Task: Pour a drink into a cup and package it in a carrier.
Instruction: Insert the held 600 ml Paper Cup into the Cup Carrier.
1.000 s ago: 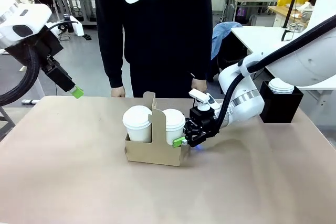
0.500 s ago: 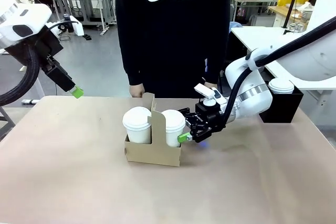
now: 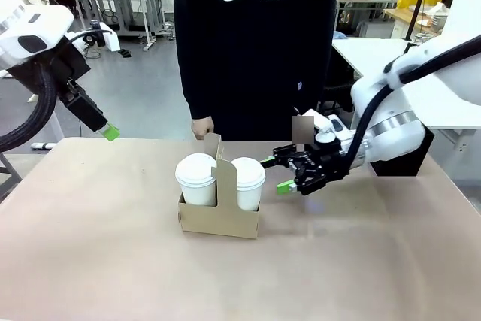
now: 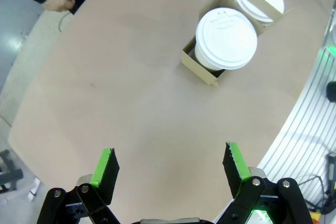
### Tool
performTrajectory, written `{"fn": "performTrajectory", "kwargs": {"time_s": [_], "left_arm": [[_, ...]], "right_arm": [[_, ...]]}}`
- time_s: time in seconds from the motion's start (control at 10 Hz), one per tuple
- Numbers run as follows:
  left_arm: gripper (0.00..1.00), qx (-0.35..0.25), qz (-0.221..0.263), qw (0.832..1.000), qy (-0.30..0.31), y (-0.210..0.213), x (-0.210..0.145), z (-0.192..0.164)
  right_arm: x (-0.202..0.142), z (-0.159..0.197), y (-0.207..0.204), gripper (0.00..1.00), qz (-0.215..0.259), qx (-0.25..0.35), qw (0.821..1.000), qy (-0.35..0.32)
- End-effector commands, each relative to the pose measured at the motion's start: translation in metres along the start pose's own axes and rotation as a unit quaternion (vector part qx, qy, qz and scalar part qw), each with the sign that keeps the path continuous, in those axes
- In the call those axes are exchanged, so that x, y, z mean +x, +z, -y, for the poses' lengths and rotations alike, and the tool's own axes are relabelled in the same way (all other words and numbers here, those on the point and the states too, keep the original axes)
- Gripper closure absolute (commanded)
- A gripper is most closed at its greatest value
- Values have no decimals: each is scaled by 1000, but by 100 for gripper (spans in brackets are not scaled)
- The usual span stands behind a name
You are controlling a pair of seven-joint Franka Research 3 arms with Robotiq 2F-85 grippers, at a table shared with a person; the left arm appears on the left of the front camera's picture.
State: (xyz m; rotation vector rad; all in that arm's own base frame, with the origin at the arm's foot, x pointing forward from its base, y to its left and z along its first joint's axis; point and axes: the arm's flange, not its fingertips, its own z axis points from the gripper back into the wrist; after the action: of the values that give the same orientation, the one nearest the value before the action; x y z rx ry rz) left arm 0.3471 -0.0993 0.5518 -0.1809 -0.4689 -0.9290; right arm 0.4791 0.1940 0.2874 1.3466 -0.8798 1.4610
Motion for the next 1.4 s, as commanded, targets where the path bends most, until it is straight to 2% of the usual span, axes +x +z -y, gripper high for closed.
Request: {"fn": "performTrajectory", "kwargs": {"time_s": [0.0,0.1,0.3,0.4,0.5,0.7,0.8,1.1,1.2,1.3], "left_arm": [[0,8,-9,1000,7,2,1,0],[0,8,-9,1000,7,2,1,0],[0,8,-9,1000,7,2,1,0],[0,8,-9,1000,7,2,1,0],[0,8,-9,1000,7,2,1,0],[0,8,-9,1000,7,2,1,0],[0,8,-9,1000,7,2,1,0],[0,8,-9,1000,7,2,1,0],[0,8,-9,1000,7,2,1,0],[0,8,-9,1000,7,2,1,0]], "right_arm": [[31,-33,34,0,-44,-83,995,-22],[50,-54,55,0,-73,-134,987,-42],[93,-106,95,0,-109,-242,955,-130],[109,-132,111,0,-136,-298,926,-188],[121,-155,125,0,-142,-336,903,-228],[125,-191,151,0,-158,-413,849,-289],[122,-200,156,0,-170,-426,835,-303],[106,-199,165,0,-184,-452,815,-313],[101,-192,161,0,-164,-427,817,-351],[125,-179,184,0,-177,-443,824,-307]]}}
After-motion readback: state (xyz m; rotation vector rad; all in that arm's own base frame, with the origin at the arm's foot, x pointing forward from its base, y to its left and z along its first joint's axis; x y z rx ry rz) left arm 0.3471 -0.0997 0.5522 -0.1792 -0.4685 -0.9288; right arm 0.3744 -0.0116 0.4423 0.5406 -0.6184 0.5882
